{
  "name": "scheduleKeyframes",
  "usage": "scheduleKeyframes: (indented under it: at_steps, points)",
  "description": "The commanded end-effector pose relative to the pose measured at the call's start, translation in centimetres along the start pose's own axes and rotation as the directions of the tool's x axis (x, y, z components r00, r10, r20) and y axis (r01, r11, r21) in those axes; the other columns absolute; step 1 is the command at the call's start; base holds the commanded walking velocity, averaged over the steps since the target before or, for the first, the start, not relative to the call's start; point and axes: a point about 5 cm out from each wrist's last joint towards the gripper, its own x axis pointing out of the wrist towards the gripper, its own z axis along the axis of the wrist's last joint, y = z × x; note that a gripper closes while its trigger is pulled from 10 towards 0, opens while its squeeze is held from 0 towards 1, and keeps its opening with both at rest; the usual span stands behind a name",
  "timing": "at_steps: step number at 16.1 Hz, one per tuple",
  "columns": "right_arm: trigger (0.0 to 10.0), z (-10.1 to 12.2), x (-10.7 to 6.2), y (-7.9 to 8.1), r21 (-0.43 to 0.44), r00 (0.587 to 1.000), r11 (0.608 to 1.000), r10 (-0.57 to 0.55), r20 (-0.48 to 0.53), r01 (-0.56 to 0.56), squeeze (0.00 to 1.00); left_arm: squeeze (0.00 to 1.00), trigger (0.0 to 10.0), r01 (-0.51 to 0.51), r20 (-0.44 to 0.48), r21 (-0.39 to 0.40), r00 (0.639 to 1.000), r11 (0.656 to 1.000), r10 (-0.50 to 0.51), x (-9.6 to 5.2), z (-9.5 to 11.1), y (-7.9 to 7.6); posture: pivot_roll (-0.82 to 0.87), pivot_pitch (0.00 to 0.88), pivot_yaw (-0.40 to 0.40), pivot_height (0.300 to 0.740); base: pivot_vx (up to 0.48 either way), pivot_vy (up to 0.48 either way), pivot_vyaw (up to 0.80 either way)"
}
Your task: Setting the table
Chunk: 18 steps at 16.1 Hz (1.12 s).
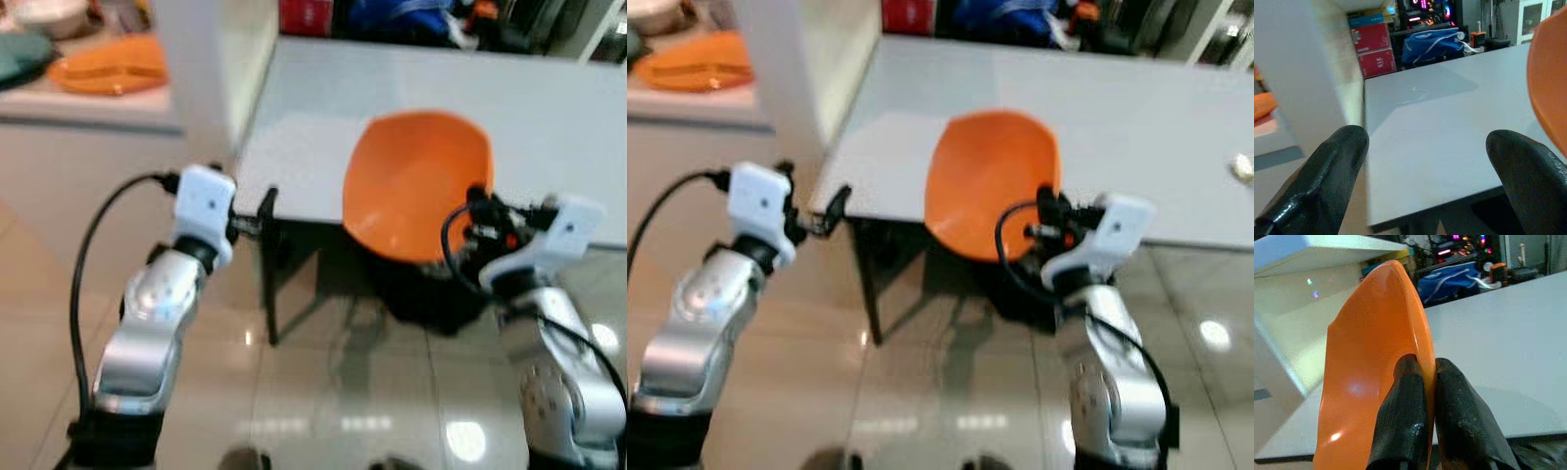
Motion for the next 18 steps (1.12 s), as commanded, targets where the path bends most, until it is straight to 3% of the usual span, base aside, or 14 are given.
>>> scheduleKeyframes:
  at_steps: [1,13,18]
  points:
    - [10.0,0.94,-0.06,-0.50,0.000,0.999,1.000,-0.026,0.046,0.026,0.00,0.00,10.0,0.028,0.017,-0.003,0.999,1.000,-0.028,0.19,0.40,-0.61,0.07,0.089,-0.001,0.740,0.000,-0.480,0.00]
    - [10.0,1.06,0.13,-1.11,-0.001,0.995,0.997,-0.076,0.068,0.077,0.00,0.00,10.0,0.036,0.028,0.009,0.999,0.999,-0.037,0.26,0.58,-0.71,0.08,0.059,-0.003,0.740,0.000,-0.480,0.00]
    - [10.0,1.06,0.30,-1.27,0.010,0.994,0.996,-0.088,0.070,0.087,0.00,0.00,10.0,-0.004,0.039,0.033,0.999,0.999,0.003,0.25,0.69,-0.48,0.08,0.055,-0.003,0.740,0.000,-0.471,0.00]
